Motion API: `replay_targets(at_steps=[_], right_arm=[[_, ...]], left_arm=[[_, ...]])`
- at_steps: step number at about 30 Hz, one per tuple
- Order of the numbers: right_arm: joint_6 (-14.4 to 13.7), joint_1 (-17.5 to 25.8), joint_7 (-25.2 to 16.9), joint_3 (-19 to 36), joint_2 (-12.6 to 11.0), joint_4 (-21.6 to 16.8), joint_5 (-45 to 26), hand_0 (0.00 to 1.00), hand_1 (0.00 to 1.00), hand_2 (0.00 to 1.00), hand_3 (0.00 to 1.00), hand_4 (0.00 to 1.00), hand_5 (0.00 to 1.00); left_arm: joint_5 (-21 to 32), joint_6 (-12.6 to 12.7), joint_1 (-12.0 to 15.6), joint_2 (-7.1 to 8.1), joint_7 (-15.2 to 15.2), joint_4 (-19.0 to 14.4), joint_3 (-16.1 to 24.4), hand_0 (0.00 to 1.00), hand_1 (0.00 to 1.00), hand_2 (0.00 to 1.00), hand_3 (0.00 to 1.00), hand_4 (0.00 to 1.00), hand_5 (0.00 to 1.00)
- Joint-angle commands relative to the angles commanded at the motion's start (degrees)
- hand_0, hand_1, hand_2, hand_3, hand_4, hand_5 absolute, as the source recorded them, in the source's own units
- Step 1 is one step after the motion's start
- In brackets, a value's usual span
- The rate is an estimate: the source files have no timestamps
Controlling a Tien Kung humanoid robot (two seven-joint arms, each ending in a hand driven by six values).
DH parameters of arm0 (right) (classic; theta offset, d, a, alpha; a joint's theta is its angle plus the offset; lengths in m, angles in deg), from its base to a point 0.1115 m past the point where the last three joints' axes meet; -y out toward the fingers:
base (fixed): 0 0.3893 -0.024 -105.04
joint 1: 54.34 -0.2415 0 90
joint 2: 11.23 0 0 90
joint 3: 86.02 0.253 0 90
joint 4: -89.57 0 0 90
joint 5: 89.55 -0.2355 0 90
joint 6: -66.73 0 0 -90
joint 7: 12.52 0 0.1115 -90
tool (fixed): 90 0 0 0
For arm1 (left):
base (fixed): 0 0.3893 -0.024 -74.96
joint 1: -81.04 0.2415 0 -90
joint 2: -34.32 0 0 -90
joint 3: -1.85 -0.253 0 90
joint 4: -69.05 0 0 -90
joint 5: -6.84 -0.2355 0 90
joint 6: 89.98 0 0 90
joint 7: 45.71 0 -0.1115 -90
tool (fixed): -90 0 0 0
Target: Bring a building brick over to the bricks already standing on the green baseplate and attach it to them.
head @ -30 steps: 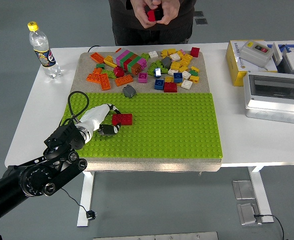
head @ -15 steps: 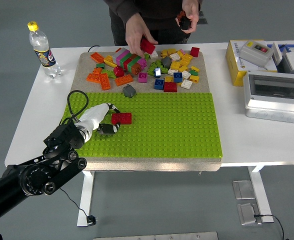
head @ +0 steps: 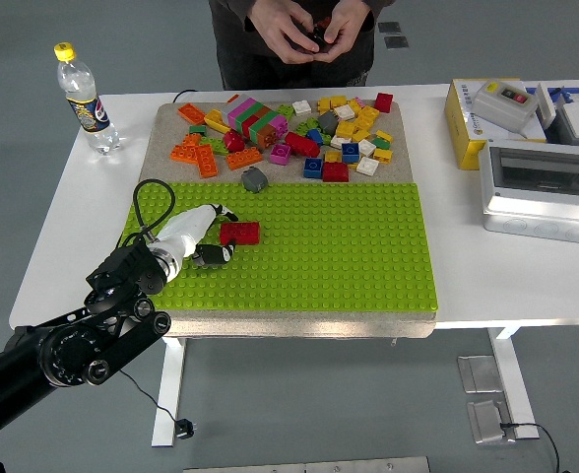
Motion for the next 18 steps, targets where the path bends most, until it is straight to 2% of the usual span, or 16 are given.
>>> replay_targets(at_steps=[9,18], right_arm=[[0.03,-0.01,-0.01,-0.30,-0.02,0.08,-0.30,0.691,0.660,0.692,0.671,0.409,0.790],[0.11,0.05,-0.03,-0.53,-0.13,0.26,-0.75,0.691,0.659,0.691,0.670,0.410,0.788]], left_arm=[[-0.25,-0.30,0.15,-0.02,-0.16,-0.26,0.24,0.978,0.933,0.938,0.811,0.544,0.176],[-0.94,-1.30,0.40,0.40,0.20,-1.92,1.17,0.977,0.933,0.940,0.803,0.562,0.179]])
